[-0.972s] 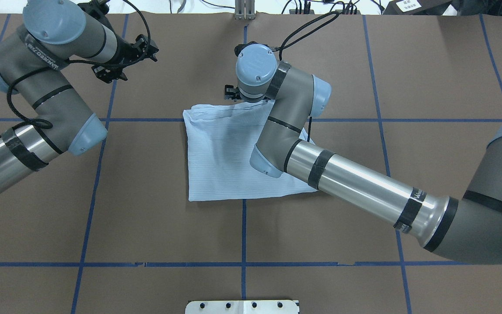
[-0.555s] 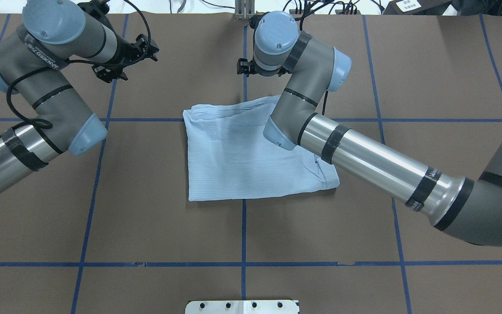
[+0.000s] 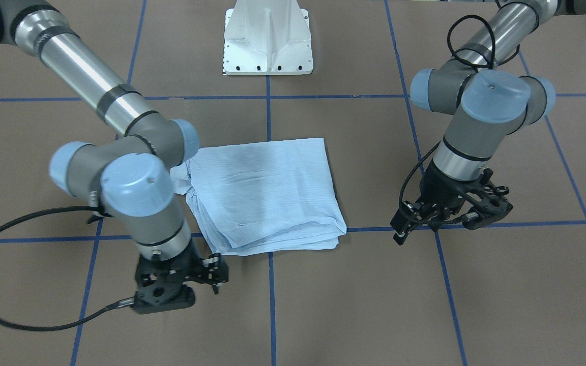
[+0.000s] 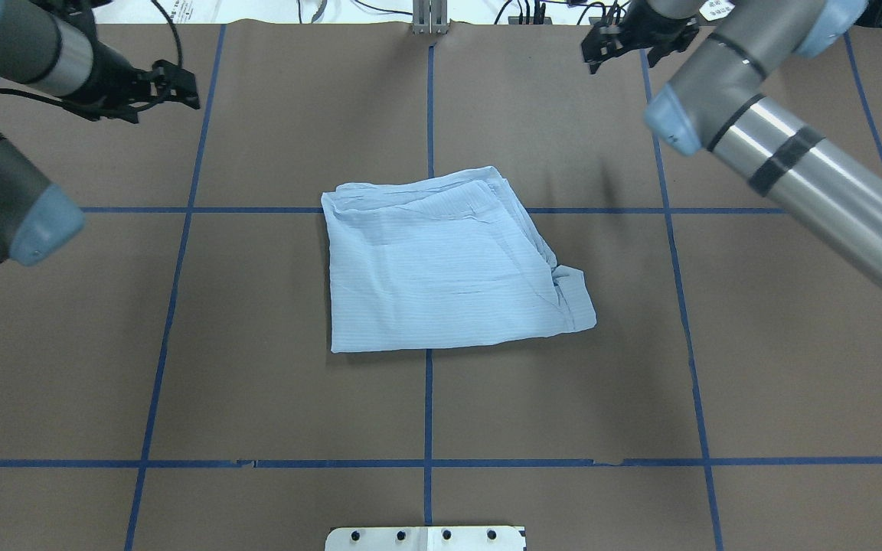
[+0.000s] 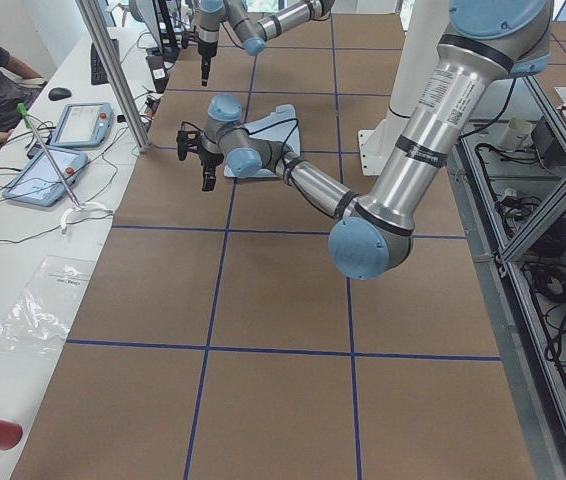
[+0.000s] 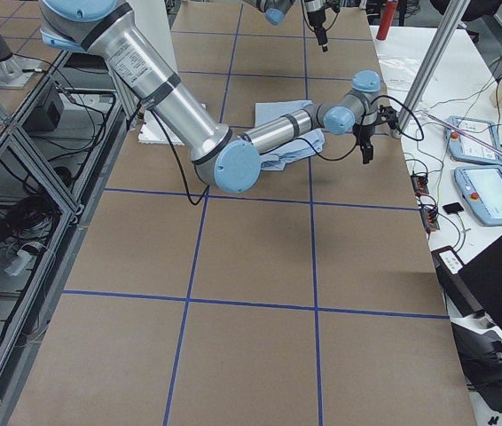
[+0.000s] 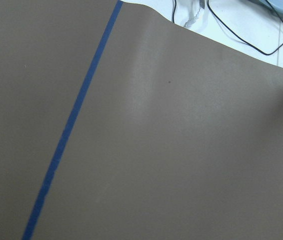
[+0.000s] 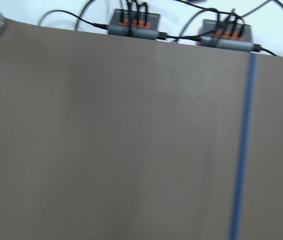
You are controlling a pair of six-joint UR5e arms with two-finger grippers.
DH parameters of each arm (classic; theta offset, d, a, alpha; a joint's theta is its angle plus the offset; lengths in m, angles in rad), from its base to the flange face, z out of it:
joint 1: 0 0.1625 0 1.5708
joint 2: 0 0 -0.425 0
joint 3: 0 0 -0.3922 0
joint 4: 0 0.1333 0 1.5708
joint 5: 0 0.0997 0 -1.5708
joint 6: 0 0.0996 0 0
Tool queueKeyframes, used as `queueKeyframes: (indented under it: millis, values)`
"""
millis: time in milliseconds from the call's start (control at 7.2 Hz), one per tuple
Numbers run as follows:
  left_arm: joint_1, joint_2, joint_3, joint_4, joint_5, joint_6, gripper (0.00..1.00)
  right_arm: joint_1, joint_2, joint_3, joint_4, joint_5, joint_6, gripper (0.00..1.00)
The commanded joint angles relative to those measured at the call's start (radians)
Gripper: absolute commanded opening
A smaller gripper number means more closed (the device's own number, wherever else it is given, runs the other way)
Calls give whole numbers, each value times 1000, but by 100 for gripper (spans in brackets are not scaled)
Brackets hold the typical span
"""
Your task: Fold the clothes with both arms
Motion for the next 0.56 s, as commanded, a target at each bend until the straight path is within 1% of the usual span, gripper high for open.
queueKeyframes:
  millis: [0,139,278,417]
  values:
    - [-134,137,-51,0,-56,298,100,152,-187,155,-100,71,-269,100]
    - [-199,199,-56,0,-82,475,100,204,-273,206,-106,88,-381,100]
    - [-288,255,-48,2,-134,671,100,258,-340,230,-118,141,-487,100]
    - [-377,261,-30,0,-191,750,100,309,-396,231,-119,165,-602,100]
